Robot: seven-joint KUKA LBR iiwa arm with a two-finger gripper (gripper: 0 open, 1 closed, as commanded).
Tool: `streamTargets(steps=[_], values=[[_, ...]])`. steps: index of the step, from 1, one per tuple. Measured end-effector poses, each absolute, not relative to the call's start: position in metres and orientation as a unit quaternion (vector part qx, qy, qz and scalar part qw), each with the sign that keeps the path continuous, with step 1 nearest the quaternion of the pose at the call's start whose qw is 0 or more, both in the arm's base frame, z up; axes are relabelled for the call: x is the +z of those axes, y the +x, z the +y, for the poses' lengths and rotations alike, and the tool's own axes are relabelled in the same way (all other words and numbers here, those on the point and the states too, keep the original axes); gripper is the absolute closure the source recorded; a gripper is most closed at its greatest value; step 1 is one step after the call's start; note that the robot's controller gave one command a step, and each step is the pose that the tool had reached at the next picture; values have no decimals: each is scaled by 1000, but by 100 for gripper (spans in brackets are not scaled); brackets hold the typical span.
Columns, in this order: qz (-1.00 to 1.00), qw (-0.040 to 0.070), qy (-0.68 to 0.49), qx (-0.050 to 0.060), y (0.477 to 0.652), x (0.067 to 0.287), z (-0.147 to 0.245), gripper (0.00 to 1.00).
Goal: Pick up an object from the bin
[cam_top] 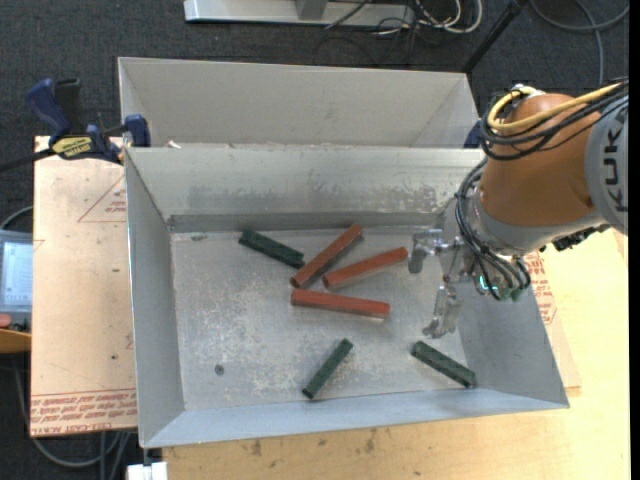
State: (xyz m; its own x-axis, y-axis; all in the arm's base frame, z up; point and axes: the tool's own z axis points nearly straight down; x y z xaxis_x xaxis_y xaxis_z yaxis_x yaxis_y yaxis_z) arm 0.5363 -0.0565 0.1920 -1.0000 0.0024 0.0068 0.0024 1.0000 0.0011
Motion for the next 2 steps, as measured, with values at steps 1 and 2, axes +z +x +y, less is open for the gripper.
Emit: streamTargets(steps=[1,2], values=[[-987,2,-158,-1,538,89,12,0],[-987,0,-158,0,539,92,10,100]])
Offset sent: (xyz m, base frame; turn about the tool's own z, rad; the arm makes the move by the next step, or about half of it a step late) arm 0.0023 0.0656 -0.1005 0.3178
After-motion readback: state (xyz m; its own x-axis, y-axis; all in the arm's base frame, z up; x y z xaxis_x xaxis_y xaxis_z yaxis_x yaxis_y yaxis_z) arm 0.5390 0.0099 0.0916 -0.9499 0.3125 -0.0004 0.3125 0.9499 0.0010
